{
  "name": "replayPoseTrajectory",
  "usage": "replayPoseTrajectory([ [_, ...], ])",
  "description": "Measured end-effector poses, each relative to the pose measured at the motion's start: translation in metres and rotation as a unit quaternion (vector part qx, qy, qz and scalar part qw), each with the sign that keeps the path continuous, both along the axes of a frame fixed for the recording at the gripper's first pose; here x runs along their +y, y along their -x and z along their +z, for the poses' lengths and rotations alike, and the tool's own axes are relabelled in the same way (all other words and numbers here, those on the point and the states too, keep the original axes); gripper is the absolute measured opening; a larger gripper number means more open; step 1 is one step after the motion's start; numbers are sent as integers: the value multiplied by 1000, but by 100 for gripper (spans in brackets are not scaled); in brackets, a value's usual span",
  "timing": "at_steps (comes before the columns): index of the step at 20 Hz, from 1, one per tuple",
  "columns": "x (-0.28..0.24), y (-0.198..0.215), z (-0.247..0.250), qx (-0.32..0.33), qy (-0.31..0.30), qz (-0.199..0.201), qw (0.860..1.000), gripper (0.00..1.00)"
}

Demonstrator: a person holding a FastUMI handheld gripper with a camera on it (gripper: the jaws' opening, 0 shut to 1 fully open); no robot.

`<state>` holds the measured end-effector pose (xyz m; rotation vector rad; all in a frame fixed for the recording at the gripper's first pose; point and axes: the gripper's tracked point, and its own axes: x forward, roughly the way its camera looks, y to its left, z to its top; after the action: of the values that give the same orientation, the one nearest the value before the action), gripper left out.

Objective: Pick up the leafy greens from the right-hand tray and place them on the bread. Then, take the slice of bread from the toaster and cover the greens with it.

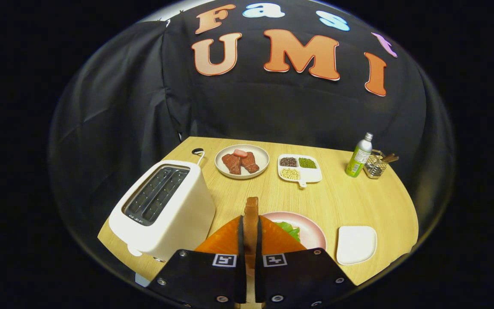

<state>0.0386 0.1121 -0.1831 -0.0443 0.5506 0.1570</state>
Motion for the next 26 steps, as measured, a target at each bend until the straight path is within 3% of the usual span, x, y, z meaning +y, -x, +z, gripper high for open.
replayPoseTrajectory([
  [8, -13, -5, -29, 23, -33, 9, 999, 8],
  [18, -66, -15, -48, 43, -20, -34, 998, 14],
  [26, -109, -16, -57, 58, 3, -77, 995, 42],
])
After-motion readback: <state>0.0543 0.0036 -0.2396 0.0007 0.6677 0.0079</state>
